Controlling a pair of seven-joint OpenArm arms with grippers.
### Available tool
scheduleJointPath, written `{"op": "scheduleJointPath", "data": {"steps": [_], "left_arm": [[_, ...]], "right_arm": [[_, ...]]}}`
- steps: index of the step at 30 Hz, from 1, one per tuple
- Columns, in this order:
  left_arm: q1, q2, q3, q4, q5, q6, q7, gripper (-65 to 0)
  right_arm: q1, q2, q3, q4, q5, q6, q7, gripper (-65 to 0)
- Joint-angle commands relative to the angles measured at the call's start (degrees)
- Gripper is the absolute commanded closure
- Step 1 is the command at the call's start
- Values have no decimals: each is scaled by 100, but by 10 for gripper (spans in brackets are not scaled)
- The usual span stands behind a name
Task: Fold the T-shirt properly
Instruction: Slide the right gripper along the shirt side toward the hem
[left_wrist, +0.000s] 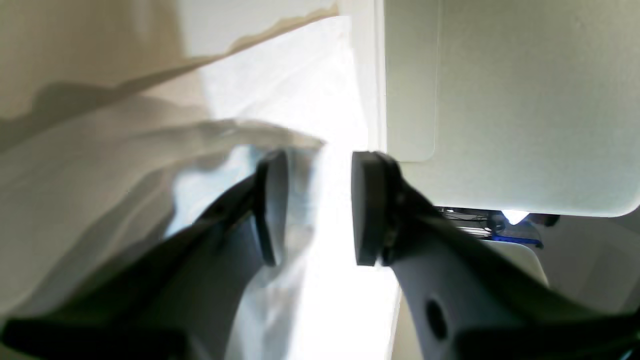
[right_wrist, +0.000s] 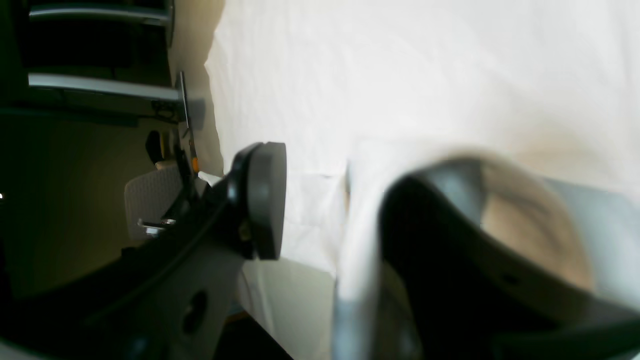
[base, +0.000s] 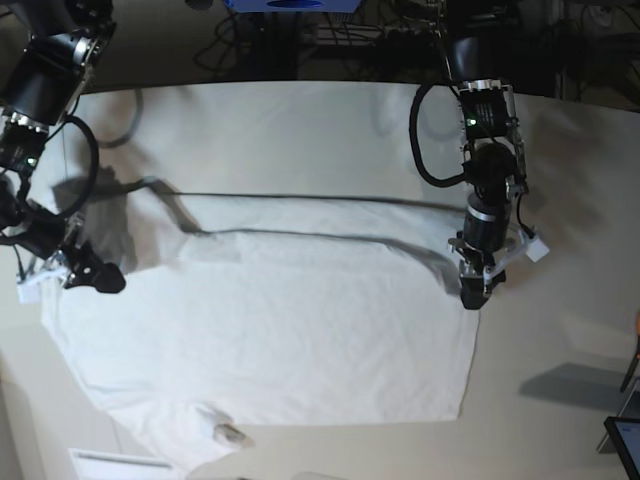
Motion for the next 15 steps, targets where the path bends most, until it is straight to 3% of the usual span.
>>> {"op": "scheduleJointPath", "data": {"steps": [1, 6, 11, 15], "left_arm": [[-88, -46, -1, 98, -47, -118, -39, -217], [-53, -46, -1, 116, -47, -118, -39, -217], [-44, -46, -1, 142, -47, -118, 5, -217], [-26, -125, -9, 151, -47, -127, 225, -217]], "right_arm": [[191, 95, 0, 99, 127, 26, 62, -228], [464, 69, 0, 81, -260, 43, 62, -219], [666, -10, 0, 81, -735, 52, 62, -110], [719, -19, -9, 72, -779, 52, 255, -151]]}}
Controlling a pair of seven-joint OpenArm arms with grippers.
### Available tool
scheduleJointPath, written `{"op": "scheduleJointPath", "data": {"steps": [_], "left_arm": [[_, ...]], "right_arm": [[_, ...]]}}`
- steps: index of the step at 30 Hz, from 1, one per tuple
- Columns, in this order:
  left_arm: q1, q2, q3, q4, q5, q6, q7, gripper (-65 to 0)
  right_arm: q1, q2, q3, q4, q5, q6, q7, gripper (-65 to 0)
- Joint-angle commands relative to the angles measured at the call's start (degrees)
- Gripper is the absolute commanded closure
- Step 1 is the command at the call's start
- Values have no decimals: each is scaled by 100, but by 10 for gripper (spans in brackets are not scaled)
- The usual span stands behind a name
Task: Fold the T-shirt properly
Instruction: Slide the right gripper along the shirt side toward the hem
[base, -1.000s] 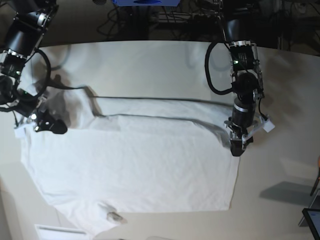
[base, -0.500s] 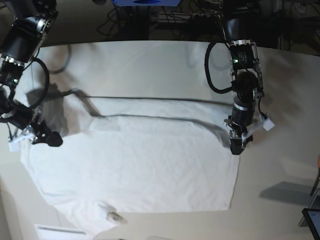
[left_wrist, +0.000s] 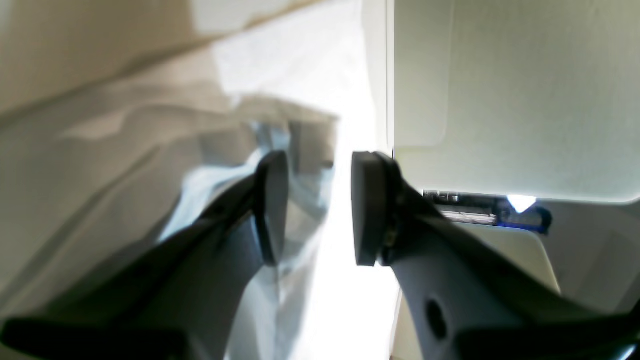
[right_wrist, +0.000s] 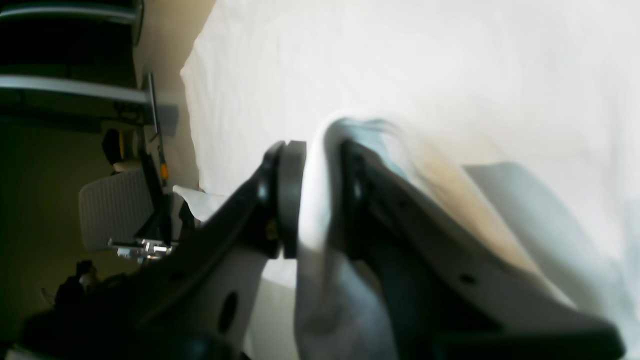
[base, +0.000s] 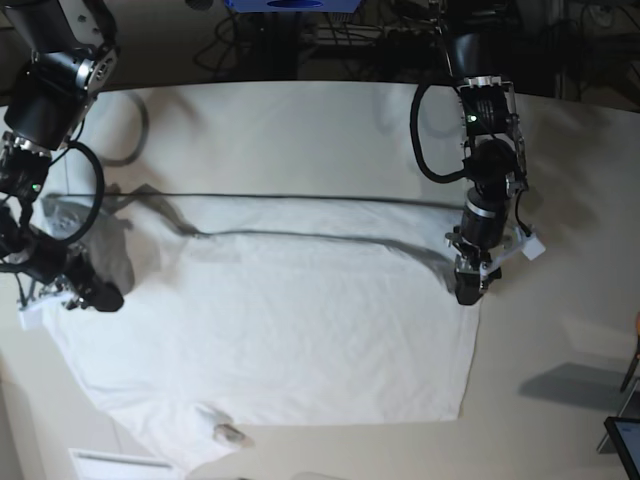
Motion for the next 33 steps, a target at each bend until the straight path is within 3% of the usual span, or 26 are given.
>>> {"op": "scheduleJointPath", "data": {"steps": [1, 11, 13, 16, 27, 33], "left_arm": [[-85, -61, -36, 131, -47, -127, -24, -217], [-68, -176, -36, 140, -47, -127, -24, -217], [-68, -184, -53, 140, -47, -127, -24, -217], [-68, -255, -18, 140, -47, -127, -24, -217], [-103, -290, -62, 105, -47, -127, -24, -217], [-120, -307, -62, 96, -47, -320, -24, -217]], "right_arm": [[155, 108, -7, 83, 146, 35, 149, -162], [296, 240, -983, -479, 164, 44, 1098, -173], [340, 240, -1106, -629, 164, 167, 1265, -173], [498, 248, -1220, -805, 164, 474, 1309, -171], [920, 248, -1203, -1174, 172, 545, 1432, -178], [920, 319, -1238, -1130, 172, 975, 1582, -178]]}}
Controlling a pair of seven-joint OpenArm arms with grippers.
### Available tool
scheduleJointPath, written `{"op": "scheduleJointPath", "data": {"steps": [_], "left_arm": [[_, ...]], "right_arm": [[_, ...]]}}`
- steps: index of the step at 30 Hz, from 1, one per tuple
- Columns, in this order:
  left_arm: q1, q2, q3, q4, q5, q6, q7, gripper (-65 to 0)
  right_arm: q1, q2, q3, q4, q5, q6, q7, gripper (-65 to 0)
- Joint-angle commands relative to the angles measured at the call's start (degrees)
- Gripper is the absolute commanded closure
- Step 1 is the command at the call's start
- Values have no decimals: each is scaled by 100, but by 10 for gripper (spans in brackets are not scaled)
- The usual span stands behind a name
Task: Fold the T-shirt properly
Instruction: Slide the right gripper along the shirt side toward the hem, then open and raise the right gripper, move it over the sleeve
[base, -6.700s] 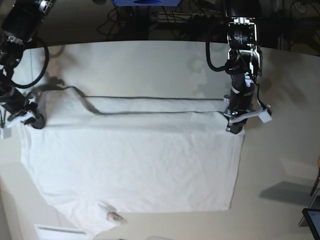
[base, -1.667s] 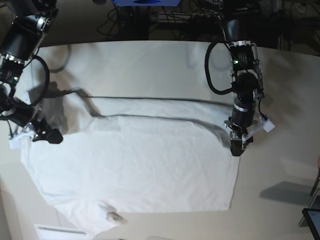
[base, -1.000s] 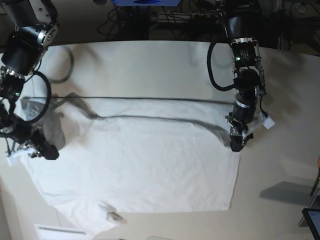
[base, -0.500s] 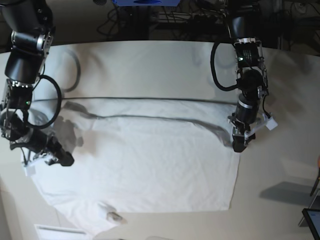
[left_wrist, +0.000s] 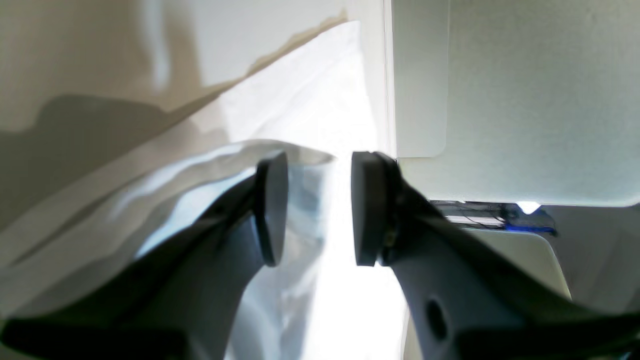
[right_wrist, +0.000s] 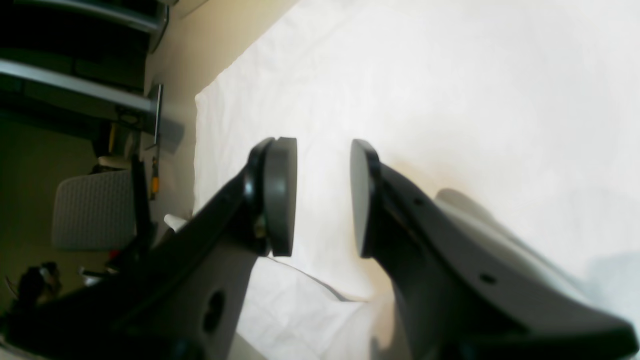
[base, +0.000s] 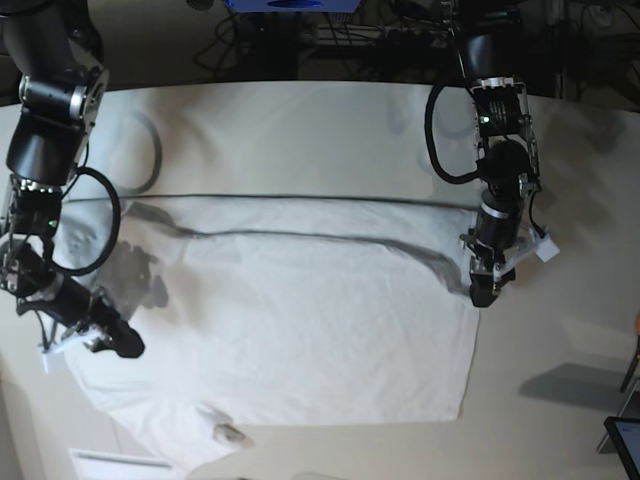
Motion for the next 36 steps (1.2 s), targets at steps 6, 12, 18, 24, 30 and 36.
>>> {"op": "scheduleJointPath", "data": {"steps": [6, 12, 18, 24, 30, 36], "left_arm": [[-112, -234, 10, 105, -49, -183, -20, -217], [-50, -436, 54, 210, -49, -183, -20, -217], [73, -612, 19, 245, -49, -183, -11, -217], [90, -621, 1, 597, -49, -183, -11, -217], [354, -682, -8, 1080, -49, -183, -11, -217], [926, -709, -8, 1502, -49, -183, -29, -215]], "right_arm": [[142, 129, 6, 153, 107, 317, 58, -178], [-289, 463, 6, 1560, -649, 369, 330, -174], [-1353, 419, 384, 2694, -1142, 361, 84, -173], [-2276, 41, 815, 3564, -1142, 361, -127, -173], [-2883, -56, 1061, 4101, -1142, 361, -144, -173], [-3058, -205, 1122, 4048, -1142, 361, -443, -177]]}}
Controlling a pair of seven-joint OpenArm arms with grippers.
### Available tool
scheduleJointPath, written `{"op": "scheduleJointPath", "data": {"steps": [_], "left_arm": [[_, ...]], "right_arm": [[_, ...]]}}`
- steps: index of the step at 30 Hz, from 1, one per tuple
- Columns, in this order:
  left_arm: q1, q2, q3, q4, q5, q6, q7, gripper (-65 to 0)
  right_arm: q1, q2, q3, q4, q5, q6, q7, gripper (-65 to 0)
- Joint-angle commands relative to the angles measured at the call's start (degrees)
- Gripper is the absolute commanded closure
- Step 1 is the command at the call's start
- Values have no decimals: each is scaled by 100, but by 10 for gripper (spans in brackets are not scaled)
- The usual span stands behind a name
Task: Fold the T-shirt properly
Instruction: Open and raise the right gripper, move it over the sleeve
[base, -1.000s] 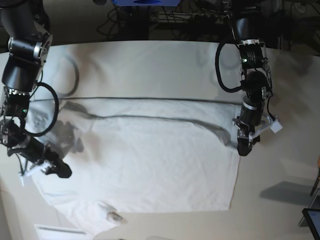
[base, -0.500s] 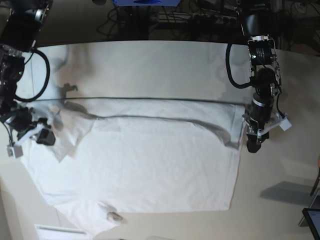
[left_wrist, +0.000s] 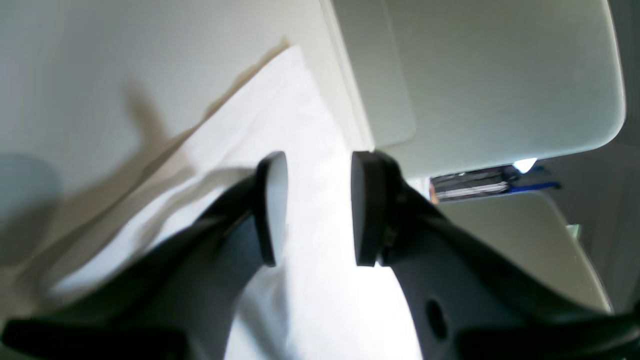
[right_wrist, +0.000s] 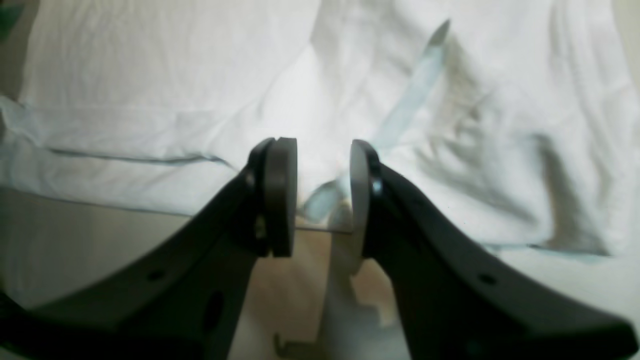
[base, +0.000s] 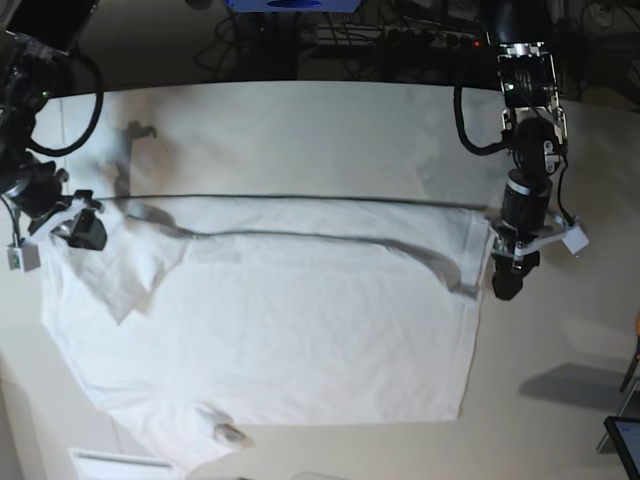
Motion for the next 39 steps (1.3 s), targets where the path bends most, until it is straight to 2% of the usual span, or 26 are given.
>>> {"op": "scheduleJointPath", "data": {"steps": [1, 2, 5, 8, 10, 21, 36, 38, 39], "left_arm": [[6, -66, -23, 266, -53, -117, -77, -213], [112, -57, -23, 372, -41, -117, -77, -213], [340, -22, -23, 688, 627, -117, -86, -213], [498, -22, -23, 829, 759, -117, -86, -213], [551, -31, -32, 864, 759, -117, -86, -213], [683, -49, -32, 864, 759, -117, -86, -213], [683, -49, -32, 855, 776, -117, -77, -213], [683, -49, -32, 837, 776, -117, -86, -213], [683, -49, -32, 829, 776, -117, -86, -213]], "right_arm": [[19, 48, 126, 94, 71, 42, 18, -178], [19, -5, 161, 94, 71, 42, -17, -178], [19, -216, 205, 59, 71, 42, -308, -200], [2, -330, 196, 50, 71, 42, -396, -279], [2, -383, 196, 50, 63, 42, -396, -306], [256, -462, 170, -794, 71, 86, -378, -305], [547, -453, 161, -794, 71, 86, -422, -300], [564, -453, 161, -794, 71, 86, -422, -254], [573, -453, 161, -794, 71, 86, -422, -206]]}}
